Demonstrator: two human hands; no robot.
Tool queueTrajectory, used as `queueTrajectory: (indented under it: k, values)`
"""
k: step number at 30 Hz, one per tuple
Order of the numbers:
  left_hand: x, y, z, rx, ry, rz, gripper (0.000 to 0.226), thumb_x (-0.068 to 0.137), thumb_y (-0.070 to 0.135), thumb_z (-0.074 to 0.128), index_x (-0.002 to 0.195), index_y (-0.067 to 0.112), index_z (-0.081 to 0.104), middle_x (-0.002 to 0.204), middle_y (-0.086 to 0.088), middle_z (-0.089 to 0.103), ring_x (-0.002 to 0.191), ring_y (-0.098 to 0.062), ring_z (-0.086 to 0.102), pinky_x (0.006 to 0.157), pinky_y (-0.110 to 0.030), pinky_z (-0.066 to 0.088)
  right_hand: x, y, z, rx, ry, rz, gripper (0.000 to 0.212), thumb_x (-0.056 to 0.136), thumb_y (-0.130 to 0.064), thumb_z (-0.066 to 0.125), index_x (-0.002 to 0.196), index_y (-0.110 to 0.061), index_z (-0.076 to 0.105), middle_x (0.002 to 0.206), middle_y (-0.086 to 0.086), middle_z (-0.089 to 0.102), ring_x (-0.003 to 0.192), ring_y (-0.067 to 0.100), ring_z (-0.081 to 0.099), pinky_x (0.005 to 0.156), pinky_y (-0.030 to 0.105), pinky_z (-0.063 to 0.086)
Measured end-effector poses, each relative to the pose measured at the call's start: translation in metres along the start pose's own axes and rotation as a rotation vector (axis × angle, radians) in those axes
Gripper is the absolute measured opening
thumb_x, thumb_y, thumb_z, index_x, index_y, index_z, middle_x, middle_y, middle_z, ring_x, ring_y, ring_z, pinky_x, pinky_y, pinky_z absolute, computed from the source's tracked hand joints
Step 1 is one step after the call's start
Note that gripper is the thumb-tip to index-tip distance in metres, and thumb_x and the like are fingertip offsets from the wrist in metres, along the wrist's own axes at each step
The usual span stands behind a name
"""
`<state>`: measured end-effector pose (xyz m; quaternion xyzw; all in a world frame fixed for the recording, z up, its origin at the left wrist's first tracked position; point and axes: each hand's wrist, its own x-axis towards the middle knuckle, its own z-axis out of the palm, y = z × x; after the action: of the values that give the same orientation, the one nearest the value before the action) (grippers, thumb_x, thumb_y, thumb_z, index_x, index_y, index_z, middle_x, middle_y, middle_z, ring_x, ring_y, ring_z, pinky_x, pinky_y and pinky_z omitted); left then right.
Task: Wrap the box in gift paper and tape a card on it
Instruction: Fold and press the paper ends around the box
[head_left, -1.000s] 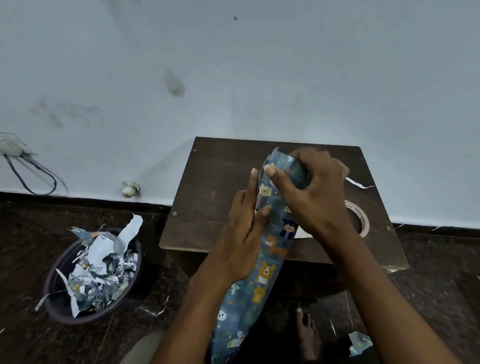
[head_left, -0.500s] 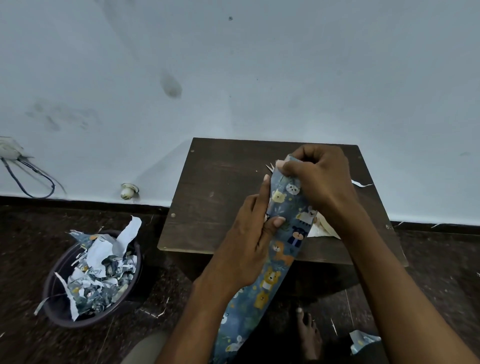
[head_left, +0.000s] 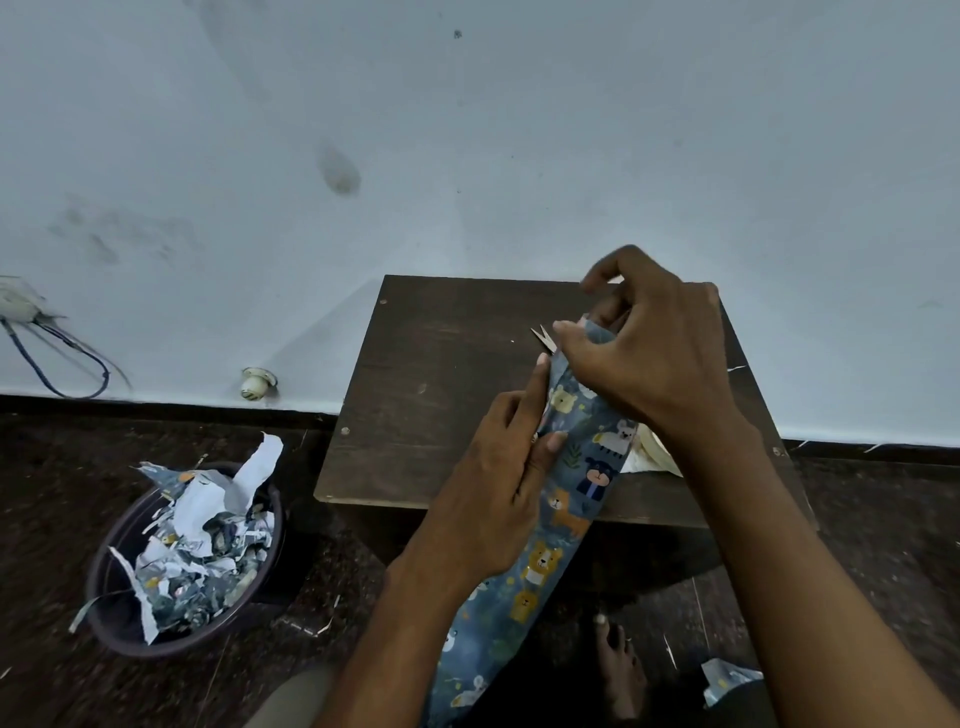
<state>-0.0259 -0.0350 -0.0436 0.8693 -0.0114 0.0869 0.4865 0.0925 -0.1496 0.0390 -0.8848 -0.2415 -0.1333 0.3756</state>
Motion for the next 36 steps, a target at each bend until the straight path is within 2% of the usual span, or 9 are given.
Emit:
queueTrajectory:
  k: [3, 7, 10, 16, 22, 25, 29, 32, 36]
  values:
    - [0.0, -0.001, 0.001, 0.008, -0.009, 0.009, 0.06, 0.107, 0.051, 0.028, 0.159, 0.046, -0.001, 0.134, 0.01, 0.042, 0.12, -0.01, 0.054, 0.096, -0.038, 0.053, 0.0, -0.002, -0.003, -0.028, -0.004, -0.018, 0.021, 0.07, -0.031, 0.062, 0.087, -0.026, 0.073, 0.063, -0.014, 0.063, 0.065, 0.007, 0.063, 0.095, 0.049, 0.049]
    - [0.0, 0.001, 0.002, 0.025, -0.018, 0.003, 0.06, 0.107, 0.05, 0.029, 0.16, 0.044, 0.0, 0.131, 0.012, 0.042, 0.118, -0.01, 0.053, 0.094, -0.037, 0.053, 0.001, -0.001, -0.004, -0.116, -0.083, -0.028, 0.025, 0.073, -0.05, 0.066, 0.086, -0.031, 0.075, 0.07, -0.019, 0.062, 0.073, 0.005, 0.062, 0.096, 0.037, 0.04]
    - [0.0, 0.001, 0.002, 0.03, -0.015, -0.002, 0.06, 0.107, 0.05, 0.029, 0.16, 0.043, 0.002, 0.131, 0.011, 0.042, 0.113, -0.011, 0.055, 0.091, -0.038, 0.053, 0.001, -0.002, -0.008, -0.21, -0.213, -0.073, 0.032, 0.067, -0.057, 0.065, 0.087, -0.033, 0.075, 0.073, -0.022, 0.059, 0.077, 0.006, 0.062, 0.096, 0.041, 0.044]
    - [-0.001, 0.001, 0.002, 0.041, -0.001, -0.01, 0.059, 0.107, 0.049, 0.028, 0.16, 0.042, 0.004, 0.13, 0.011, 0.042, 0.108, -0.011, 0.056, 0.088, -0.032, 0.051, 0.0, -0.004, -0.014, -0.216, -0.178, -0.104, 0.008, 0.069, -0.026, 0.078, 0.077, -0.026, 0.08, 0.073, -0.012, 0.072, 0.072, 0.017, 0.066, 0.091, 0.045, 0.052]
    - [-0.001, 0.0, 0.002, 0.02, 0.008, -0.011, 0.06, 0.106, 0.049, 0.028, 0.16, 0.042, 0.003, 0.127, 0.012, 0.042, 0.105, -0.008, 0.054, 0.083, -0.02, 0.049, 0.005, 0.011, -0.01, -0.067, -0.149, -0.042, 0.018, 0.076, -0.009, 0.073, 0.084, -0.023, 0.08, 0.067, -0.017, 0.064, 0.062, -0.003, 0.061, 0.062, 0.005, 0.044]
    - [0.0, -0.001, 0.001, 0.003, 0.028, -0.01, 0.06, 0.107, 0.049, 0.028, 0.16, 0.042, 0.001, 0.123, 0.011, 0.043, 0.098, -0.009, 0.053, 0.08, -0.019, 0.047, 0.006, 0.016, -0.007, 0.17, -0.124, 0.099, 0.025, 0.082, -0.001, 0.069, 0.095, -0.019, 0.079, 0.081, -0.011, 0.074, 0.077, 0.001, 0.069, 0.064, 0.007, 0.049]
    - [0.001, -0.003, 0.002, -0.041, 0.076, -0.027, 0.058, 0.109, 0.042, 0.031, 0.161, 0.038, 0.005, 0.117, 0.012, 0.045, 0.097, -0.006, 0.054, 0.082, -0.012, 0.042, 0.006, 0.016, -0.006, 0.462, -0.151, 0.274, 0.016, 0.092, -0.021, 0.073, 0.108, -0.018, 0.073, 0.082, -0.007, 0.076, 0.08, 0.005, 0.073, 0.074, 0.03, 0.059]
    - [0.004, -0.011, 0.0, -0.087, 0.175, -0.067, 0.054, 0.111, 0.036, 0.033, 0.162, 0.033, 0.013, 0.129, 0.008, 0.05, 0.117, -0.002, 0.053, 0.098, -0.011, 0.038, 0.001, 0.016, 0.001, 0.629, -0.09, 0.319, 0.04, 0.084, -0.044, 0.071, 0.115, -0.019, 0.068, 0.099, -0.001, 0.074, 0.094, 0.012, 0.071, 0.079, 0.029, 0.057]
    - [0.008, -0.02, -0.003, -0.214, 0.273, -0.14, 0.055, 0.107, 0.045, 0.037, 0.159, 0.038, 0.023, 0.142, 0.014, 0.049, 0.131, -0.001, 0.05, 0.11, -0.031, 0.041, -0.019, 0.013, 0.018, 0.647, -0.073, 0.392, 0.076, 0.067, -0.067, 0.071, 0.126, -0.022, 0.058, 0.123, 0.004, 0.06, 0.114, 0.02, 0.061, 0.089, 0.033, 0.055]
